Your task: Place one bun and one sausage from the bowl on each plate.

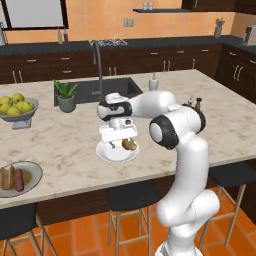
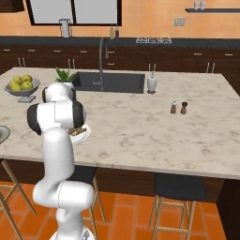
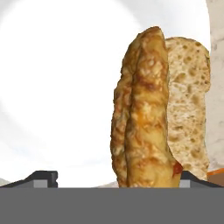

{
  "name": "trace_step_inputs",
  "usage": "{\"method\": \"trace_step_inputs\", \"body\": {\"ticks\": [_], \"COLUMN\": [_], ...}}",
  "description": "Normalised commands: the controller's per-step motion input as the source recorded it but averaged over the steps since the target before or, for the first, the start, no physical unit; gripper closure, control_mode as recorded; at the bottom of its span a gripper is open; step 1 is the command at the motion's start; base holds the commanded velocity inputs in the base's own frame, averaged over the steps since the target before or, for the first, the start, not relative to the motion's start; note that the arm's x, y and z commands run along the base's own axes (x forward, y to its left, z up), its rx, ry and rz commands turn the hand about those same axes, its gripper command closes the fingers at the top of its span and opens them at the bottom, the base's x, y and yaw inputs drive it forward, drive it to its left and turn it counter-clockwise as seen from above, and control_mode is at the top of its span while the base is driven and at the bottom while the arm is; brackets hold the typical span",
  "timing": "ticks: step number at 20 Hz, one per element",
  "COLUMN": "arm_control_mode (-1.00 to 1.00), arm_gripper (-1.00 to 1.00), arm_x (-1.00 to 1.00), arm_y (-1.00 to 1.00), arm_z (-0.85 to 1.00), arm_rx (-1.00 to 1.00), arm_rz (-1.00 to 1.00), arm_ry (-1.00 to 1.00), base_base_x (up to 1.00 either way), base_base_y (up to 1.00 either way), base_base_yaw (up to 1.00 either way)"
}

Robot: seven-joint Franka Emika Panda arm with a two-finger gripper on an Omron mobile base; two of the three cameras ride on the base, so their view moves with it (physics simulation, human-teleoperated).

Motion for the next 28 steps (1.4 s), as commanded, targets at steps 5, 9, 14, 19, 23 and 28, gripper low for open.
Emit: {"method": "trace_step_inputs", "body": {"ticks": [5,9,14,19,23,28], "arm_control_mode": [-1.00,-1.00,-1.00,-1.00,-1.00,-1.00], "arm_gripper": [-1.00,-1.00,-1.00,-1.00,-1.00,-1.00], "arm_x": [0.08,0.26,0.21,-0.59,-1.00,-1.00], "arm_y": [0.20,0.34,0.21,-0.07,-0.59,-0.68], "arm_z": [-0.07,-0.10,0.04,0.61,0.20,0.08], "arm_rx": [-0.10,0.00,0.00,0.01,0.12,0.23], "arm_rz": [0.01,0.04,0.02,0.00,0.00,0.01], "arm_ry": [0.35,0.24,0.11,-0.12,-0.30,-0.37], "base_base_x": [0.00,0.00,0.00,0.00,0.00,0.00], "base_base_y": [0.00,0.00,0.00,0.00,0.00,0.00], "base_base_yaw": [0.00,0.00,0.00,0.00,0.00,0.00]}}
